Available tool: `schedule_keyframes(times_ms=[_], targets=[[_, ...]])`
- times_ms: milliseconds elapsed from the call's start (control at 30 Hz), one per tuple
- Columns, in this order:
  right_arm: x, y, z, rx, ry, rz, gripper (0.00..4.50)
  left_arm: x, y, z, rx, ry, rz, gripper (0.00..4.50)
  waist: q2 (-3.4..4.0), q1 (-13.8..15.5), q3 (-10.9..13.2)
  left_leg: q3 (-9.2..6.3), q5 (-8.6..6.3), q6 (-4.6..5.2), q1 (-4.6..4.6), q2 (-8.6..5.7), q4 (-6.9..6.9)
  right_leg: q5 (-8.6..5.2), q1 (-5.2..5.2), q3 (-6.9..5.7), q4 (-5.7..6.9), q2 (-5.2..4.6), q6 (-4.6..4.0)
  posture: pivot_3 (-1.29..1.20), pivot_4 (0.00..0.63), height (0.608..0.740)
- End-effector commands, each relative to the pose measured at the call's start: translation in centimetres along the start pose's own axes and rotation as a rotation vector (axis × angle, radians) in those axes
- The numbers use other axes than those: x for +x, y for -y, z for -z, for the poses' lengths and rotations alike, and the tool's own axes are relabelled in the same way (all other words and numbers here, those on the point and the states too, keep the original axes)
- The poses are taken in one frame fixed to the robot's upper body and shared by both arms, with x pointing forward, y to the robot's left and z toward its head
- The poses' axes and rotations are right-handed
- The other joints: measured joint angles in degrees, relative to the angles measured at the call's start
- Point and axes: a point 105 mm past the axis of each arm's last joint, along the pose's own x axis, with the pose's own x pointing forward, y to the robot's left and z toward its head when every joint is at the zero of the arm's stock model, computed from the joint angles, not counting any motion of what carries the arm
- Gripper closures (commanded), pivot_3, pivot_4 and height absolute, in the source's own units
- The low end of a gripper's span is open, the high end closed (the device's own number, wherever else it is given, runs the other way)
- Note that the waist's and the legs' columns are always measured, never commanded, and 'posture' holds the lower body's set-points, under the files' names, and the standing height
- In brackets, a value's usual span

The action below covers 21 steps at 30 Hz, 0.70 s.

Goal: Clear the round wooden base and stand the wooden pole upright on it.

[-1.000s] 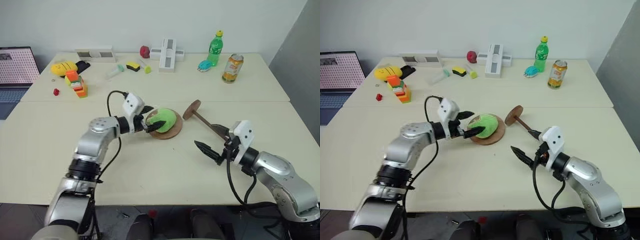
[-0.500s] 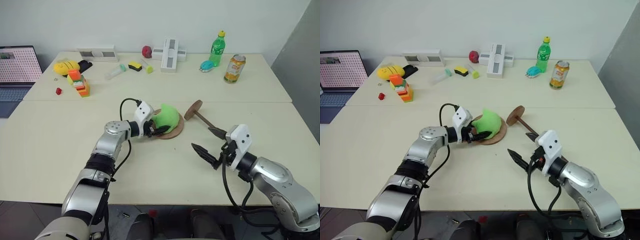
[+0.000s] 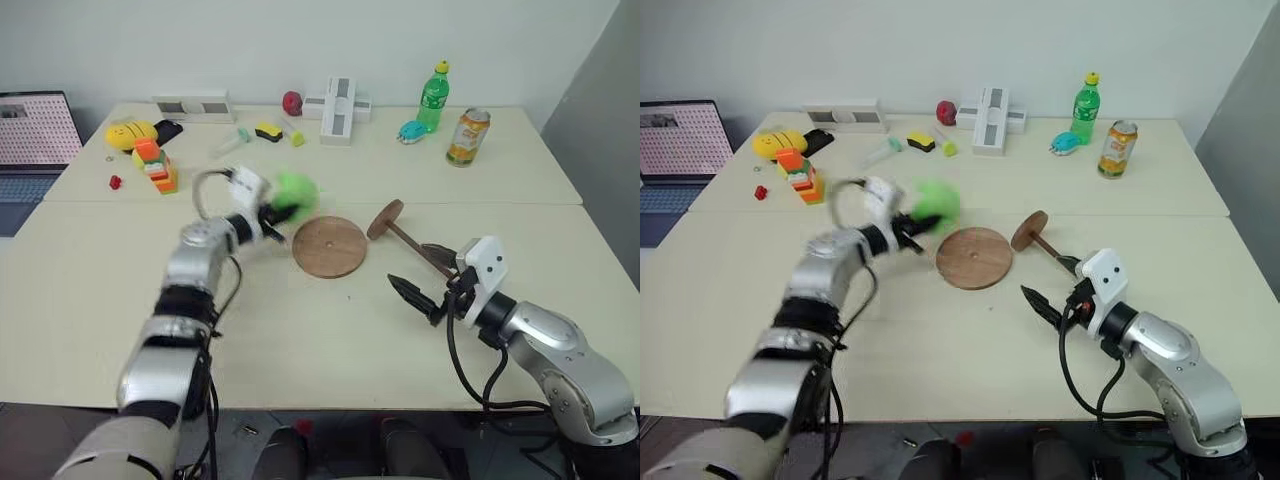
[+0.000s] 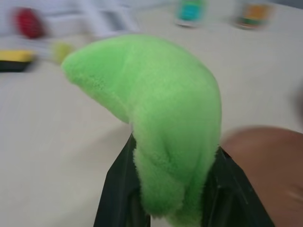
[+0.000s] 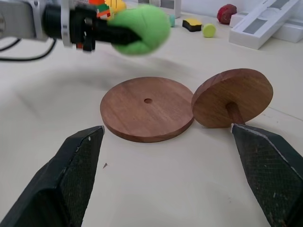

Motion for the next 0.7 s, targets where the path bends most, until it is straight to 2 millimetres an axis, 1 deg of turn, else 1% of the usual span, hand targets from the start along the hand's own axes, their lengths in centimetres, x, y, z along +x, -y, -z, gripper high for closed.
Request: schedule_keyframes(times_ms=[33,67,167,267,333,433,467,500,567,600,633,700], targets=[[0.3,0.3,-1.4,-0.029,0.059,0.001,0.0,-0.3,-3.4,-0.1,-0.113,0.042,-0.223,3.4,0.0,0.2,-0.01,0.02,0.01,-0.02,0.01,-0.01,-0.01,0.0,0.02,0.0,-0.02,-0.03,0.01,0.0,0.15,0.74],[0.3,0.4,-1.5,-0.03,0.061,0.001,0.0,-0.4,-4.0,0.0,-0.146,0.049,-0.267,3.4,0.0,0.24,-0.01,0.0,0.09,-0.16,-0.02,-0.02,-0.01,0.0,0.01,-0.04,-0.06,-0.04,0.01,0.0,0.15,0.74],[0.4,0.5,-1.6,-0.035,0.062,0.003,0.0,-0.5,-4.8,0.3,-0.21,0.064,-0.332,2.85,-0.03,0.34,0.0,-0.02,0.1,-0.19,-0.07,-0.06,0.01,0.0,-0.01,-0.06,-0.06,-0.08,0.01,0.0,0.15,0.74],[0.4,0.8,-1.7,-0.037,0.063,0.009,0.0,-0.4,-4.8,0.1,-0.215,0.08,-0.335,2.19,-0.04,0.33,0.0,-0.09,0.12,-0.21,-0.27,-0.06,0.06,0.0,-0.13,-0.13,-0.05,-0.08,0.01,0.0,0.15,0.74],[0.3,0.9,-1.8,-0.037,0.063,0.014,0.0,-0.3,-4.7,-0.2,-0.204,0.088,-0.328,1.88,-0.04,0.31,0.0,-0.11,0.12,-0.21,-0.41,-0.06,0.14,0.0,-0.24,-0.15,0.0,-0.07,0.01,0.0,0.15,0.74],[0.3,0.8,-1.8,-0.035,0.062,0.015,0.0,-0.7,-5.2,-0.6,-0.202,0.106,-0.336,1.18,-0.04,0.25,-0.01,-0.13,0.12,-0.21,-0.43,-0.06,0.16,0.0,-0.25,-0.16,0.0,-0.07,0.01,0.0,0.15,0.74],[0.3,0.8,-1.8,-0.034,0.062,0.014,0.0,-0.8,-5.4,-0.7,-0.202,0.11,-0.338,1.06,-0.04,0.23,-0.01,-0.13,0.12,-0.22,-0.42,-0.06,0.16,0.0,-0.24,-0.16,0.0,-0.07,0.0,0.0,0.15,0.74],[0.4,0.7,-1.8,-0.032,0.062,0.014,0.0,-0.9,-5.6,-0.7,-0.201,0.113,-0.341,0.81,-0.04,0.21,-0.01,-0.13,0.12,-0.22,-0.42,-0.06,0.15,0.0,-0.24,-0.16,0.0,-0.06,0.0,0.0,0.15,0.74],[0.4,0.7,-1.8,-0.031,0.063,0.012,0.0,-1.1,-5.8,-0.8,-0.2,0.116,-0.344,0.47,-0.04,0.08,-0.01,-0.14,0.12,-0.22,-0.41,-0.06,0.16,0.0,-0.25,-0.16,0.02,-0.05,0.0,0.0,0.15,0.74],[0.4,0.7,-1.8,-0.03,0.063,0.012,0.0,-1.1,-5.8,-0.8,-0.2,0.116,-0.344,0.18,-0.04,0.03,-0.01,-0.14,0.12,-0.22,-0.41,-0.06,0.16,0.0,-0.25,-0.16,0.04,-0.05,0.0,0.0,0.15,0.74],[0.4,0.7,-1.8,-0.03,0.063,0.011,0.0,-1.1,-5.9,-0.8,-0.2,0.117,-0.344,0.04,-0.04,-0.01,-0.01,-0.14,0.12,-0.22,-0.41,-0.06,0.16,0.0,-0.25,-0.16,0.05,-0.05,0.0,0.0,0.15,0.74],[0.5,0.7,-1.8,-0.03,0.063,0.007,0.0,-1.3,-6.1,-0.9,-0.198,0.122,-0.35,0.04,-0.04,-0.03,-0.01,-0.14,0.12,-0.22,-0.41,-0.06,0.16,0.0,-0.25,-0.16,0.05,-0.04,0.0,0.0,0.15,0.74]])
